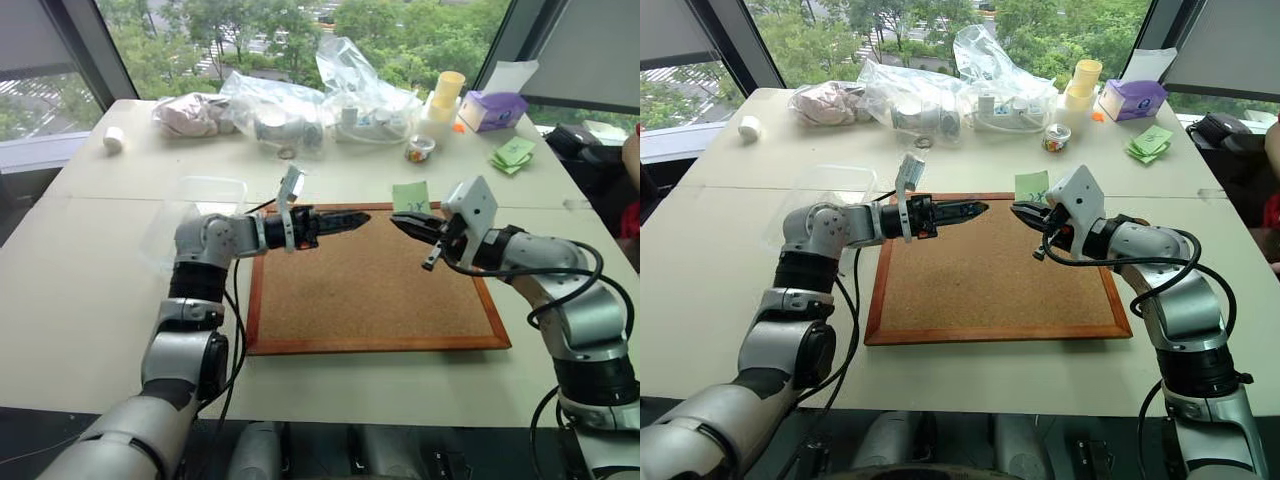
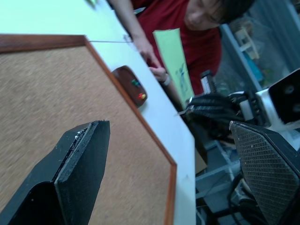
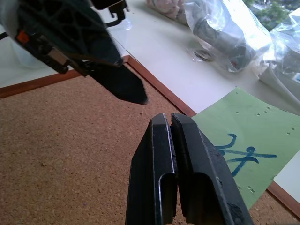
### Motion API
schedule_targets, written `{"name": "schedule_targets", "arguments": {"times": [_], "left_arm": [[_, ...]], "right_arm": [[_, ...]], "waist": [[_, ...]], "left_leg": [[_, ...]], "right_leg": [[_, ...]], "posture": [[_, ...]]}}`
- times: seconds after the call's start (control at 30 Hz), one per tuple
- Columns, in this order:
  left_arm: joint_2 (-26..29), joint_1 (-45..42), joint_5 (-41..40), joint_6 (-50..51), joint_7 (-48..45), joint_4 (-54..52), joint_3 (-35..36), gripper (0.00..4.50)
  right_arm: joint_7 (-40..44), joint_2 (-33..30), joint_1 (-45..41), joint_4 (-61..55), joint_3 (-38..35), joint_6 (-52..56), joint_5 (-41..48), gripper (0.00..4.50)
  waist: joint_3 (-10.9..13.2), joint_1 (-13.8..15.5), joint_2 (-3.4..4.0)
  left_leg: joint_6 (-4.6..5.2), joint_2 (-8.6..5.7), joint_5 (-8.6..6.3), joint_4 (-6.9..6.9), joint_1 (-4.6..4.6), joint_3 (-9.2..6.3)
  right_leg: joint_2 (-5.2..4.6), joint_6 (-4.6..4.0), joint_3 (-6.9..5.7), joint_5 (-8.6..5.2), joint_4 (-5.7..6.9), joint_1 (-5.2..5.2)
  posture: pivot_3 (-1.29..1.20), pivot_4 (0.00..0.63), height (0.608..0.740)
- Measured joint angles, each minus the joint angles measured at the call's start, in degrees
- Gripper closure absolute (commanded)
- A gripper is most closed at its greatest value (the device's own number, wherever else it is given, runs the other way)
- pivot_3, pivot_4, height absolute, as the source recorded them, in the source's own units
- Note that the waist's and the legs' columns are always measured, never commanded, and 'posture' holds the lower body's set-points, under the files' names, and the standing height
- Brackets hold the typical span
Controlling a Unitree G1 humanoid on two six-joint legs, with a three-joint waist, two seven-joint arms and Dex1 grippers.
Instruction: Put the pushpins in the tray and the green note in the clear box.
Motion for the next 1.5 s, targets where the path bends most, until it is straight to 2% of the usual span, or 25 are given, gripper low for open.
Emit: {"name": "schedule_targets", "arguments": {"times": [0.1, 0.33, 0.43, 0.6, 0.63, 0.7, 1.0, 1.3, 1.43, 1.5], "left_arm": [[-3.4, -4.0, 0.0, -4.2, -0.8, 8.9, 1.3, 0.03], [-5.7, -6.6, 1.8, -8.8, -3.3, 16.6, 0.5, 0.03], [-6.7, -8.3, 2.0, -10.1, -3.4, 19.8, 1.1, 0.85], [-7.0, -8.9, 2.3, -10.9, -5.8, 21.7, 1.1, 3.05], [-6.9, -8.7, 3.2, -11.5, -6.9, 21.2, 0.0, 3.63], [-7.1, -8.5, 4.2, -12.0, -8.6, 20.5, -1.4, 4.48], [-6.9, -7.2, 7.9, -15.5, -10.1, 20.0, -4.3, 4.48], [-6.1, -6.8, 8.6, -17.2, -9.2, 21.7, -2.3, 4.48], [-6.1, -6.2, 8.3, -16.1, -8.9, 20.9, -1.1, 4.48], [-6.0, -5.2, 8.3, -15.5, -8.5, 18.8, -1.1, 4.48]], "right_arm": [[0.5, -0.4, -0.2, -2.8, 0.6, 1.1, 0.8, 4.5], [0.3, -1.1, -0.1, -5.0, 0.9, 2.4, 1.3, 4.5], [0.1, -1.2, -0.1, -6.3, 1.0, 2.7, 1.4, 4.5], [0.0, -1.2, 0.1, -7.1, 1.1, 3.0, 1.4, 4.5], [0.0, -1.2, 0.3, -7.3, 1.1, 3.0, 1.4, 4.5], [0.0, -1.2, 0.6, -7.4, 1.3, 2.9, 1.3, 4.5], [-0.9, -1.0, 1.3, -7.4, 1.6, 2.4, 1.3, 4.5], [-4.1, 1.0, 2.1, -9.0, 0.1, 3.6, 4.1, 4.5], [-8.1, 3.7, 2.5, -9.5, -4.1, 6.9, 7.7, 4.5], [-11.6, 4.5, 2.5, -7.8, -9.1, 8.7, 9.4, 4.5]], "waist": [[0.0, -0.1, -0.02], [0.0, -0.2, -0.01], [0.0, -0.2, -0.02], [0.0, -0.2, -0.02], [0.0, -0.2, -0.02], [0.0, -0.2, -0.02], [0.0, -0.2, -0.02], [0.0, -0.1, -0.02], [0.0, -0.1, -0.02], [0.0, -0.1, -0.02]], "left_leg": [[0.03, -0.03, -0.01, 0.0, -0.01, -0.01], [0.05, 0.0, -0.03, -0.02, -0.01, -0.04], [0.07, -0.02, -0.04, -0.02, -0.03, -0.04], [0.08, -0.02, -0.05, -0.02, -0.03, -0.05], [0.07, -0.03, -0.04, -0.02, -0.03, -0.05], [0.04, -0.02, -0.02, -0.02, -0.03, -0.05], [0.07, -0.01, -0.04, -0.02, -0.03, -0.05], [0.23, -0.01, -0.13, -0.01, -0.04, -0.06], [0.22, 0.01, -0.13, -0.01, -0.04, -0.07], [0.2, 0.02, -0.12, -0.01, -0.04, -0.07]], "right_leg": [[0.0, 0.0, 0.0, 0.0, -0.04, 0.0], [0.06, 0.0, 0.0, 0.0, -0.01, -0.03], [0.04, 0.0, 0.0, 0.0, -0.02, -0.03], [0.04, 0.0, 0.0, 0.0, -0.02, -0.03], [0.04, 0.0, 0.0, 0.0, -0.02, -0.03], [0.04, 0.0, 0.0, 0.0, -0.02, -0.03], [0.04, 0.0, 0.0, 0.0, -0.01, -0.03], [0.0, 0.0, 0.0, 0.0, -0.02, -0.03], [0.0, 0.0, -0.01, 0.0, 0.0, -0.02], [-0.01, 0.0, -0.01, 0.0, 0.0, -0.02]], "posture": [[0.0, 0.15, 0.738], [0.0, 0.15, 0.738], [0.0, 0.15, 0.738], [0.0, 0.15, 0.738], [0.0, 0.15, 0.738], [0.0, 0.15, 0.738], [0.0, 0.15, 0.738], [0.0, 0.15, 0.738], [0.0, 0.15, 0.738], [0.0, 0.15, 0.738]]}}
